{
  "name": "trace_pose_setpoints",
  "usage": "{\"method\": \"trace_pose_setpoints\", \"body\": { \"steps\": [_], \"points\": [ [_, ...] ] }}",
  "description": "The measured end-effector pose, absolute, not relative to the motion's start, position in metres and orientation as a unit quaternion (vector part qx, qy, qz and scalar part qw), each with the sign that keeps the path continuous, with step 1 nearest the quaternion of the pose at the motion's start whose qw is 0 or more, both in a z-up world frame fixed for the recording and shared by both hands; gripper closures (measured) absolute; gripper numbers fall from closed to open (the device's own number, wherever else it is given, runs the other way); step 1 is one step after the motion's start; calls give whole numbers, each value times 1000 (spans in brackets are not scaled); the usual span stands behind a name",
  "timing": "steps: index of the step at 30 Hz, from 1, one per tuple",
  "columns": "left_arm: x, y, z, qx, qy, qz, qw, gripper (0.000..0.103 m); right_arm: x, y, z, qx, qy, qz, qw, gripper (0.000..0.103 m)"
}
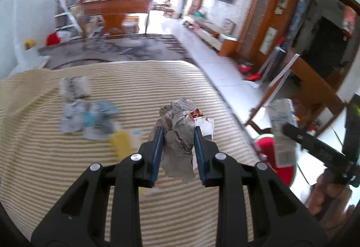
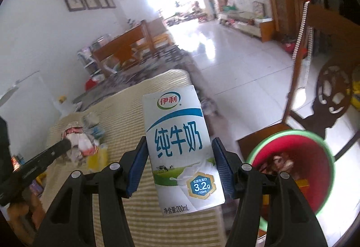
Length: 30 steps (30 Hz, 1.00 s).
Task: Collect trash
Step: 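Carry the tissue and milk carton over the red bucket and open both tools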
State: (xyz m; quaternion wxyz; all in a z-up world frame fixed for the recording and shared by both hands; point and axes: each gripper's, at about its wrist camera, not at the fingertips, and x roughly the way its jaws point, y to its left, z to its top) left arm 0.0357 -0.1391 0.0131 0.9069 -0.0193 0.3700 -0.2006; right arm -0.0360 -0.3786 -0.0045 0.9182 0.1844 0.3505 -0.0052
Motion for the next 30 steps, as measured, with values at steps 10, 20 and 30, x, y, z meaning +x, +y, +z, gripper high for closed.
{"method": "trace_pose_setpoints", "body": {
  "steps": [10,20,30],
  "points": [
    [29,-217,16,4,373,-275,886,77,-49,-449,-5,260,327,-85,905,47],
    [25,-274,3,18,389,-322,863,77,-70,-497,-17,306,325,-145,883,47],
    [23,-345,-31,22,450,-391,803,77,-85,-518,-30,330,337,-191,861,47]
  ]
}}
